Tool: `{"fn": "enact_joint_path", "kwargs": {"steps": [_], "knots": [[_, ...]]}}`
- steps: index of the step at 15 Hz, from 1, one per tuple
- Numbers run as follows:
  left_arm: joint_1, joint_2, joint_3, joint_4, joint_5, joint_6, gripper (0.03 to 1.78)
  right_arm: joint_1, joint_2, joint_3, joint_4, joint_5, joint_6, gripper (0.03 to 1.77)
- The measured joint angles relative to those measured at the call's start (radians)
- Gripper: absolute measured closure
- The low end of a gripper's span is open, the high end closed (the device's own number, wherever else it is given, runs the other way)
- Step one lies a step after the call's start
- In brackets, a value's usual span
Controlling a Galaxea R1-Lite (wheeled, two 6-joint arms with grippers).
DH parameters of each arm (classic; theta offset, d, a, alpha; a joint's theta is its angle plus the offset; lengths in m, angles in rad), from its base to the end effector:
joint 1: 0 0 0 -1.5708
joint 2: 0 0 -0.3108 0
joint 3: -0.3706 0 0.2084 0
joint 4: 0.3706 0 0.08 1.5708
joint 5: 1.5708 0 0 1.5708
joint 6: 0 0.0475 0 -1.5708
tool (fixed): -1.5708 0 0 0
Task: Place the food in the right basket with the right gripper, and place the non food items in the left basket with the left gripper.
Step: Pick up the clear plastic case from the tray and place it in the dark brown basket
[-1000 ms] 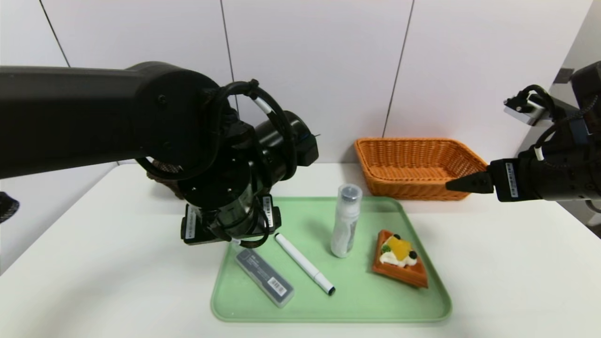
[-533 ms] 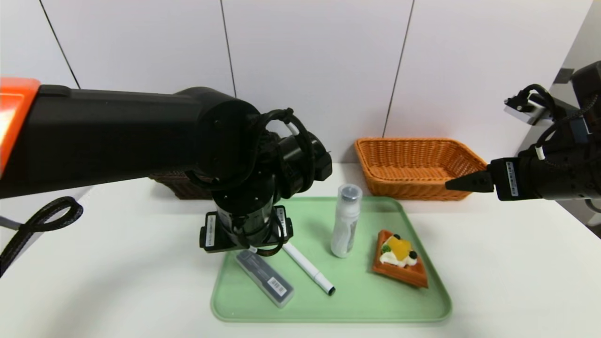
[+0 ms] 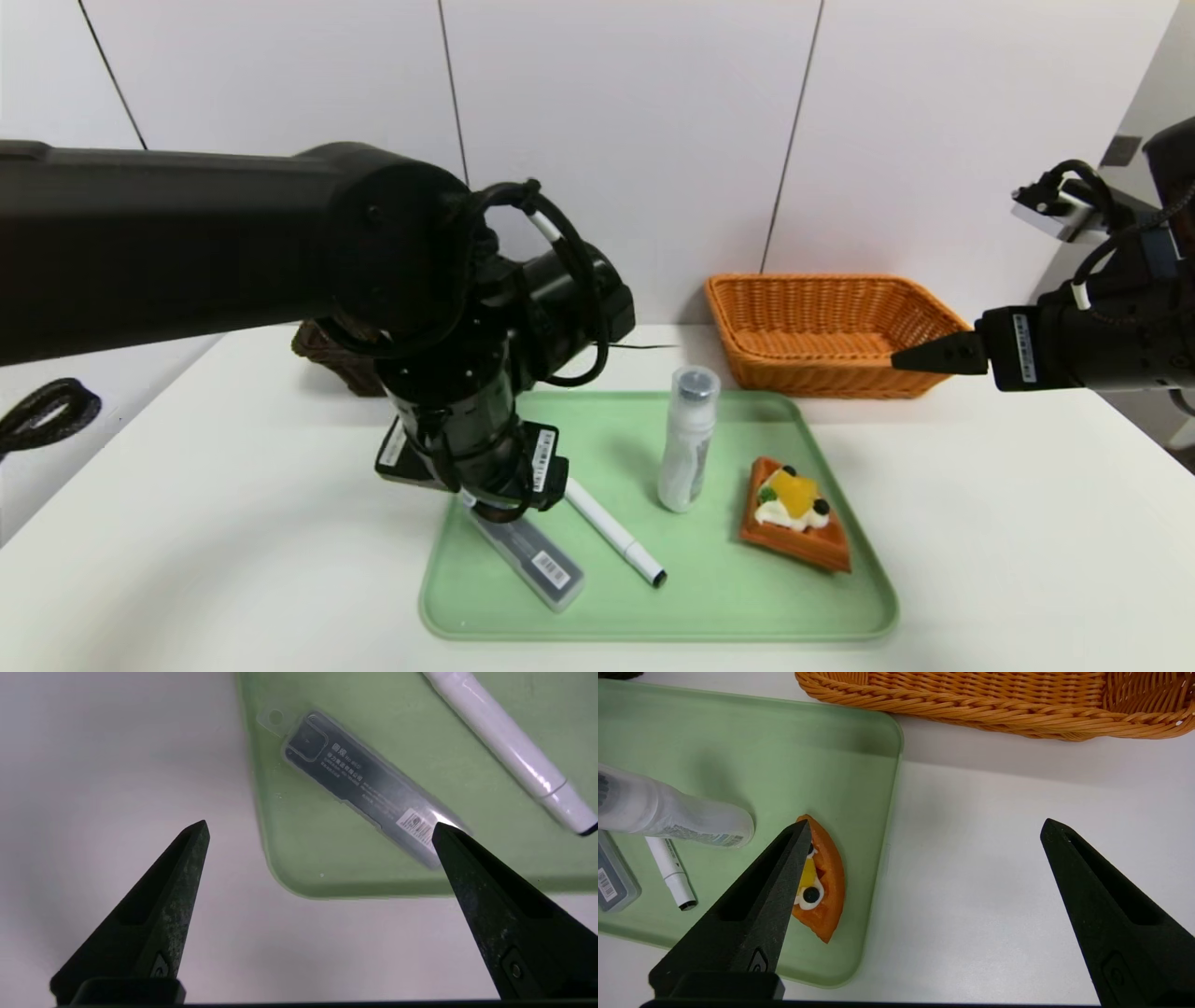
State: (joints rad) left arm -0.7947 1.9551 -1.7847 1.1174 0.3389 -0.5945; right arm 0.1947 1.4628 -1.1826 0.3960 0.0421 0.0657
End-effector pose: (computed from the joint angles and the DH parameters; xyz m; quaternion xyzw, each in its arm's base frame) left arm 0.2604 -0.2427 0.2097 0.0800 0.5372 -0.0244 0.8393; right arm 0.2679 0.0549 0.2480 0.0055 0.3342 0.1005 0.9371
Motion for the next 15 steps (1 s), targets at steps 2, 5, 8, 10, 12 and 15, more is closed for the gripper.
{"fn": "enact_joint_path", "kwargs": {"steps": [2,5,8,10,12,15], "knots": [[0.038,-0.032,-0.001,0.001,-0.065,0.21,0.12,0.0,-0.004,0.001,0.001,0.0,0.0,0.1],[0.122,-0.077,-0.008,-0.004,-0.222,0.575,0.12,0.001,-0.013,0.004,0.003,0.001,0.0,0.1],[0.199,-0.092,-0.027,-0.01,-0.394,0.936,0.12,0.001,-0.02,0.006,0.006,0.002,0.0,0.1],[0.23,-0.083,-0.049,-0.016,-0.474,1.141,0.12,0.009,-0.029,0.008,0.01,0.015,0.003,0.1],[0.252,-0.055,-0.09,-0.018,-0.558,1.336,0.12,0.011,-0.039,0.013,0.01,0.04,0.017,0.1],[0.262,0.025,-0.156,-0.015,-0.669,1.593,0.12,0.011,-0.05,0.018,0.013,0.061,0.024,0.1]]}}
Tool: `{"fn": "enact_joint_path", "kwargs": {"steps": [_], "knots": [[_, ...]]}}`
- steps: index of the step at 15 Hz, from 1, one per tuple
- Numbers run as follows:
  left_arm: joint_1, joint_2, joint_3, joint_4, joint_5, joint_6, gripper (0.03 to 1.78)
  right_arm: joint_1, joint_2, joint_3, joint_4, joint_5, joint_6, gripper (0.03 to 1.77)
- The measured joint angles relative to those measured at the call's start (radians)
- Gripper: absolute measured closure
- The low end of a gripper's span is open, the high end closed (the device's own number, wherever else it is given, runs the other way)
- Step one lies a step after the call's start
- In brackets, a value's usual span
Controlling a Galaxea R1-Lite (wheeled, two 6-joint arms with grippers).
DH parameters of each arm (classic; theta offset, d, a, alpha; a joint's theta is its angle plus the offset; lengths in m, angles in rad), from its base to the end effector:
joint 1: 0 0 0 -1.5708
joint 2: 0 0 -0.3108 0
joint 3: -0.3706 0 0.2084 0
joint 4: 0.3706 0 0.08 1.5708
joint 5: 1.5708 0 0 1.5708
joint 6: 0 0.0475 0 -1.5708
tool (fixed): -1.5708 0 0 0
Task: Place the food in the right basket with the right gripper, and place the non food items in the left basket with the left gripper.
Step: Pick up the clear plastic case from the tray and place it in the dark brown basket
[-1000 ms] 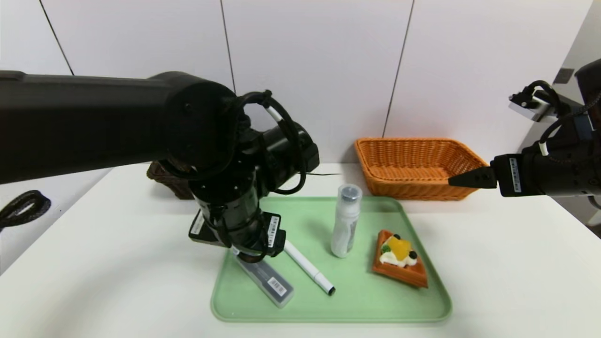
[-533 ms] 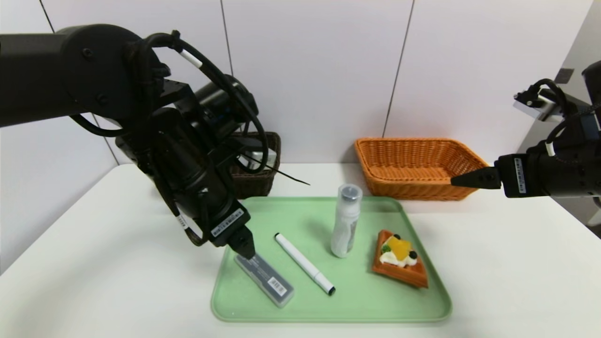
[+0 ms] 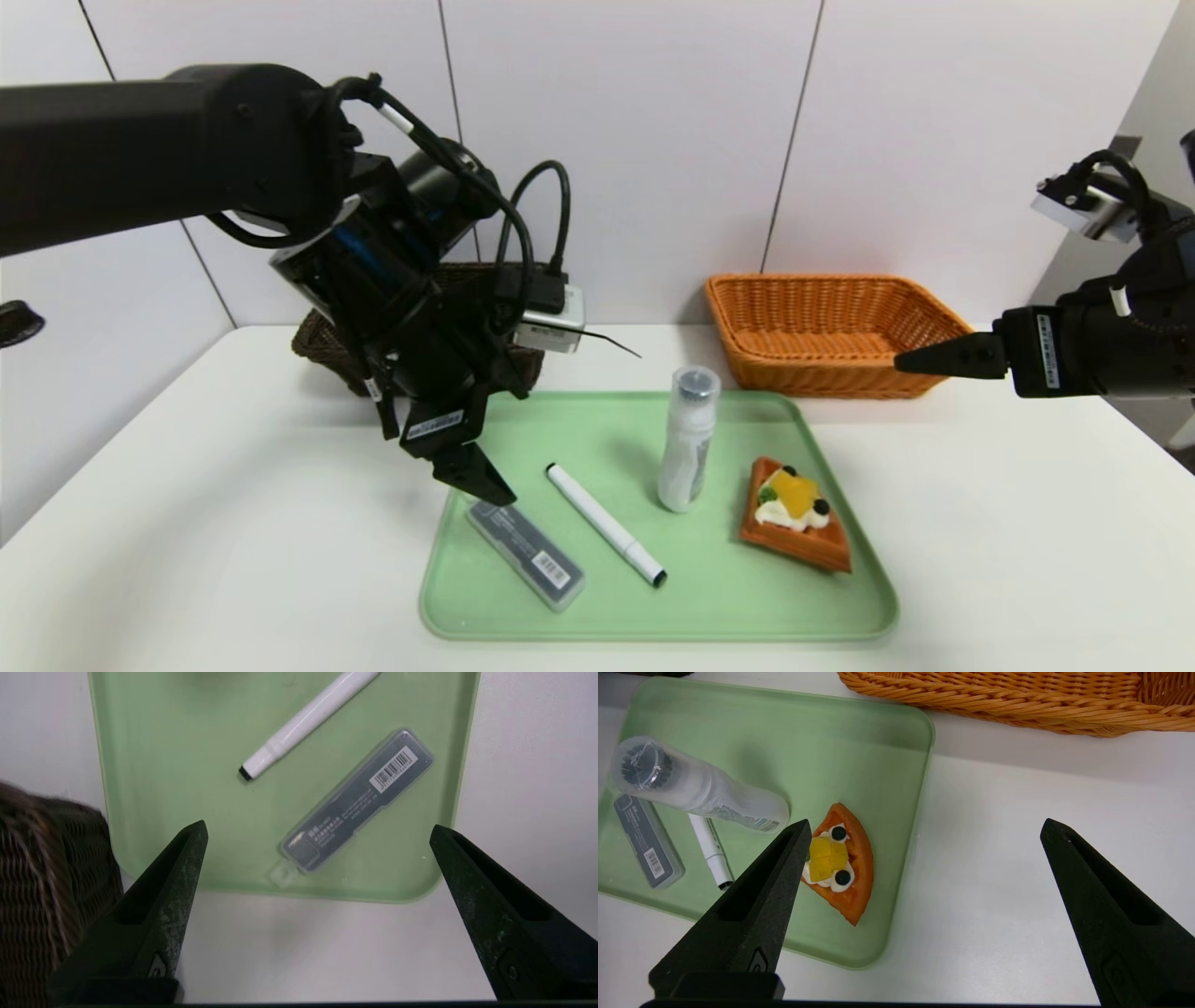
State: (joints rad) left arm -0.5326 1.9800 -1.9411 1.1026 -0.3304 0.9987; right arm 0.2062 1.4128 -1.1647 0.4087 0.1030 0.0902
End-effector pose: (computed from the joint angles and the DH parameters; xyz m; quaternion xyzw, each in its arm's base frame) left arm 0.3133 -0.2025 0.2394 0.4139 0.3033 -0.5664 0.6449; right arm 0.2522 0.0578 0.2547 0.0255 0.3283 0.1311 0.9351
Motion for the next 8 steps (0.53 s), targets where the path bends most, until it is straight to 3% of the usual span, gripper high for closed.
{"fn": "enact_joint_path", "kwargs": {"steps": [2,4,8], "knots": [[0.0,0.053,-0.019,0.006,-0.073,0.141,0.12,-0.001,-0.003,0.003,0.0,0.0,0.001,0.1],[-0.002,0.092,-0.023,0.058,-0.099,0.248,0.12,-0.004,-0.006,0.007,0.0,0.0,0.002,0.1],[-0.008,0.114,-0.02,0.144,-0.1,0.273,0.12,-0.01,-0.007,0.019,-0.003,0.0,0.015,0.1]]}}
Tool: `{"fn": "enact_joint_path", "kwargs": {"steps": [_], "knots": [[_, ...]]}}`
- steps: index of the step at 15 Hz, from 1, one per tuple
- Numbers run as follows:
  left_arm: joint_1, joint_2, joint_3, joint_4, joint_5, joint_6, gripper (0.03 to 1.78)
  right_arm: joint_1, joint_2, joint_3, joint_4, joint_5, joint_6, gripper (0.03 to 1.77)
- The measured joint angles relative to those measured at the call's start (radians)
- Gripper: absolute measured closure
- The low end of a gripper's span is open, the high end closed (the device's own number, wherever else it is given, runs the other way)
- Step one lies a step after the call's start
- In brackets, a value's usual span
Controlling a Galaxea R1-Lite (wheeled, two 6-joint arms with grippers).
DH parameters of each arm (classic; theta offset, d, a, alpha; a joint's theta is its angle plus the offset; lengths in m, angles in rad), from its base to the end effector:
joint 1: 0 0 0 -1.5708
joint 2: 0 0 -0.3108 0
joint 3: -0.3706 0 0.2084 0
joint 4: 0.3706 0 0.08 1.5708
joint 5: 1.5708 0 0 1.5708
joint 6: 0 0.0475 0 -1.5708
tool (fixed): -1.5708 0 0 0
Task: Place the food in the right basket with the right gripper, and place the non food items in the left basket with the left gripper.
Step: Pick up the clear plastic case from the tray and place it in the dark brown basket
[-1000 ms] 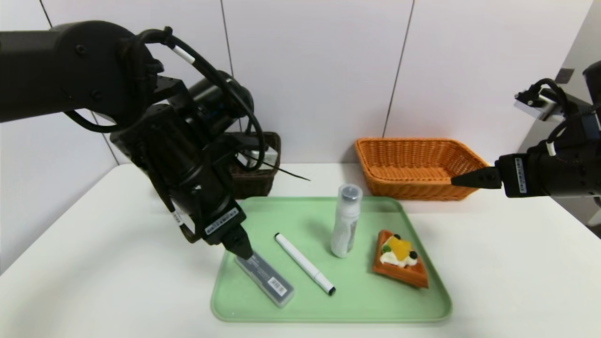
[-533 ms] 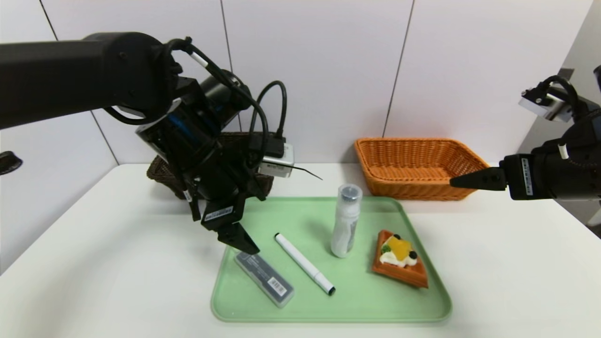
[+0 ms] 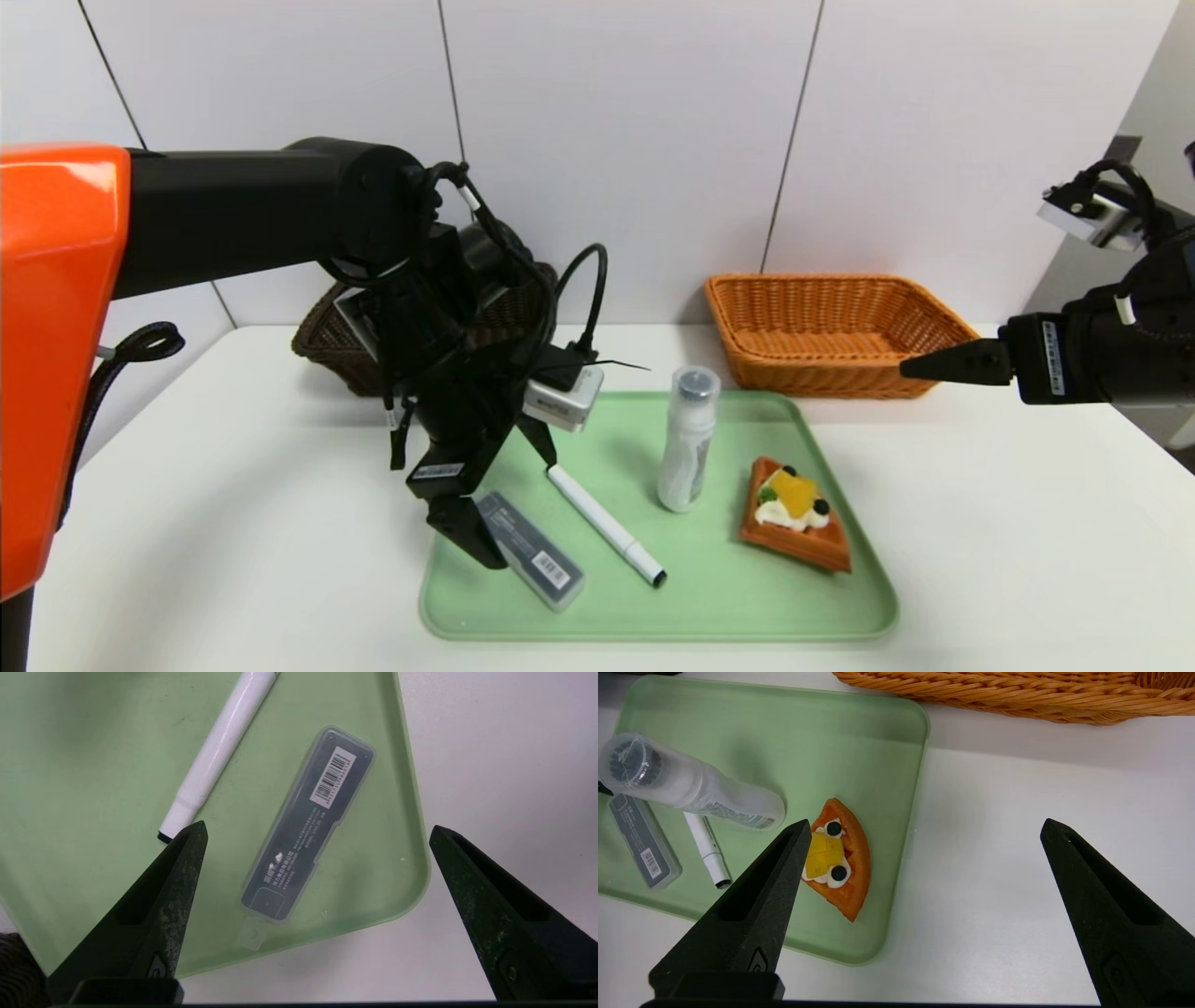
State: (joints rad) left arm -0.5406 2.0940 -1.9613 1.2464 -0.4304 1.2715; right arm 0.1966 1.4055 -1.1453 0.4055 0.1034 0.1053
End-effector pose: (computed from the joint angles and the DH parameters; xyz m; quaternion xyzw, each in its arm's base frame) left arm 0.3167 -0.2132 0.1974 0.4334 0.2973 -0.6669 0.5283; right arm 0.2502 0.0548 0.2509 0.0340 0.3334 0.1239 0.9340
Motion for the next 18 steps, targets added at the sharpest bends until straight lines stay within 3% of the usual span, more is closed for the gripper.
{"fn": "enact_joint_path", "kwargs": {"steps": [10,18], "knots": [[-0.027,0.008,0.066,-0.016,0.011,0.006,0.12,-0.001,-0.019,0.025,-0.003,0.002,0.01,0.1],[-0.028,-0.028,0.263,-0.251,0.039,0.0,0.12,-0.005,-0.03,0.03,-0.004,0.002,0.009,0.1]]}}
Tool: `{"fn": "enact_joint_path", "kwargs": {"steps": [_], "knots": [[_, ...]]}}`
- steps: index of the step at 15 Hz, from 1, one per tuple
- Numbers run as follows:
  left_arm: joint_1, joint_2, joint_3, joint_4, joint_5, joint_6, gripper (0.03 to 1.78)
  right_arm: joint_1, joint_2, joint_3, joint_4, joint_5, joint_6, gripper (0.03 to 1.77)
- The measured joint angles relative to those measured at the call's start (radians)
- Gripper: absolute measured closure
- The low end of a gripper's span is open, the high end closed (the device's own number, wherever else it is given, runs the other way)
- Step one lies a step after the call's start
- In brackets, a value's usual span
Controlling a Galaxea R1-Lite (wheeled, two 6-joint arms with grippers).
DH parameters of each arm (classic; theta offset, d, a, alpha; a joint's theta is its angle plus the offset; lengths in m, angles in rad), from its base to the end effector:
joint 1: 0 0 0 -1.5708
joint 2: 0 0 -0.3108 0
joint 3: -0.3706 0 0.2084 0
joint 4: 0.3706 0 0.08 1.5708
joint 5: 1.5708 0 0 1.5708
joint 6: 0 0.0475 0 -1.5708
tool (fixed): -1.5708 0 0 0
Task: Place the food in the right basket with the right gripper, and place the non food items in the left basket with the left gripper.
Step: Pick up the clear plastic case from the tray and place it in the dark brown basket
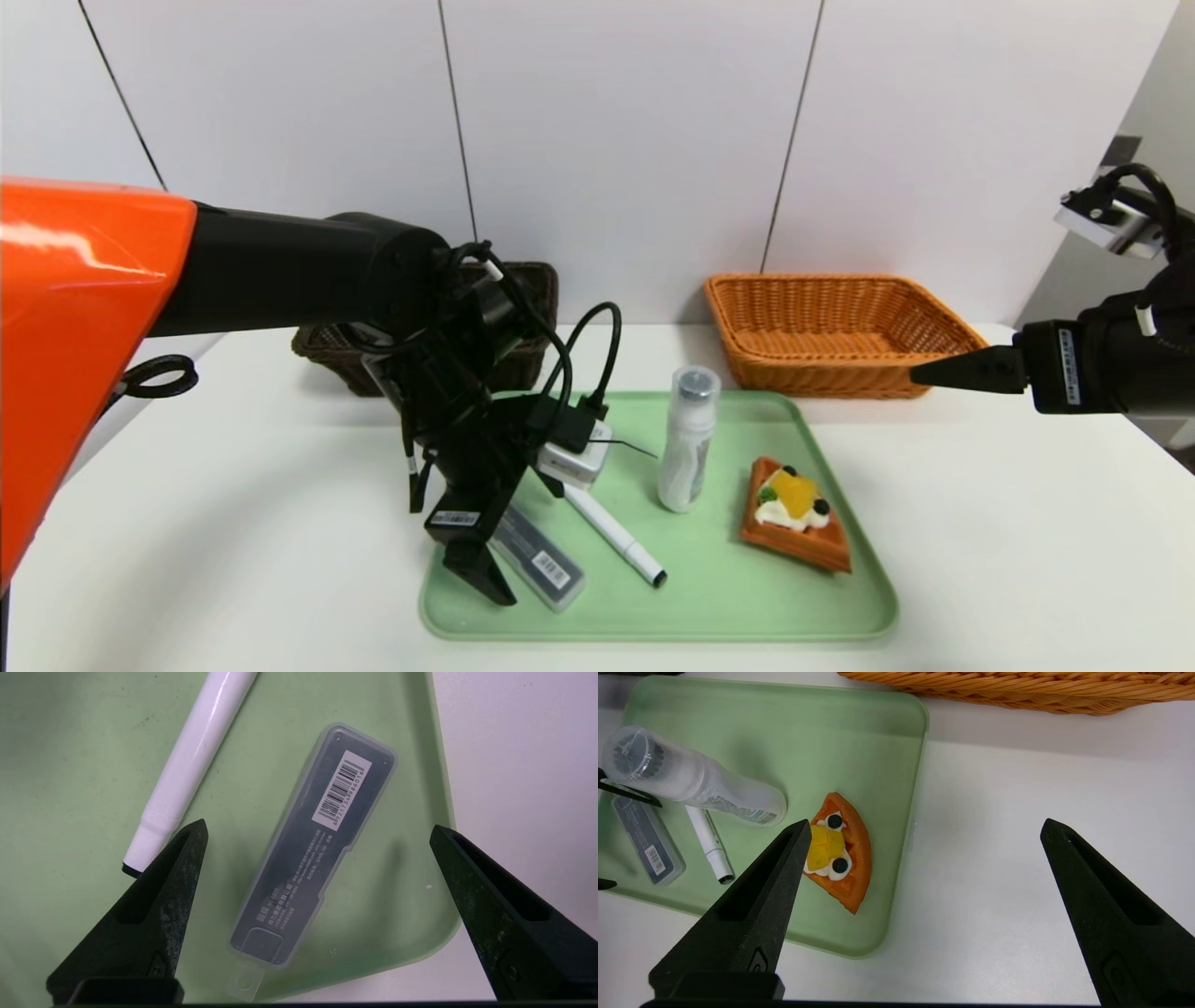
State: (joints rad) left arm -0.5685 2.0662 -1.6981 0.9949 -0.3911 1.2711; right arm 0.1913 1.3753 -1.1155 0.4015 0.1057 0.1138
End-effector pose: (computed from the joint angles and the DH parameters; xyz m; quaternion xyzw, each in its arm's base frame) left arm 0.3119 -0.2208 0.1527 0.4539 0.2922 -0.6610 0.5213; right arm 0.2417 0.0519 0.2498 0.0393 0.3318 0.1213 0.9347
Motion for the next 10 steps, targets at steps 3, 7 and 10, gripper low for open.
{"fn": "enact_joint_path", "kwargs": {"steps": [3,7,10], "knots": [[0.002,-0.009,0.018,-0.002,0.01,0.0,0.12,-0.004,-0.001,0.001,0.003,0.0,0.0,0.1],[0.002,-0.01,0.026,-0.003,0.029,-0.001,0.12,-0.007,-0.002,0.01,-0.002,0.001,0.0,0.1],[0.002,-0.005,0.027,-0.004,0.054,-0.001,0.12,-0.008,-0.002,0.014,-0.002,0.0,0.0,0.1]]}}
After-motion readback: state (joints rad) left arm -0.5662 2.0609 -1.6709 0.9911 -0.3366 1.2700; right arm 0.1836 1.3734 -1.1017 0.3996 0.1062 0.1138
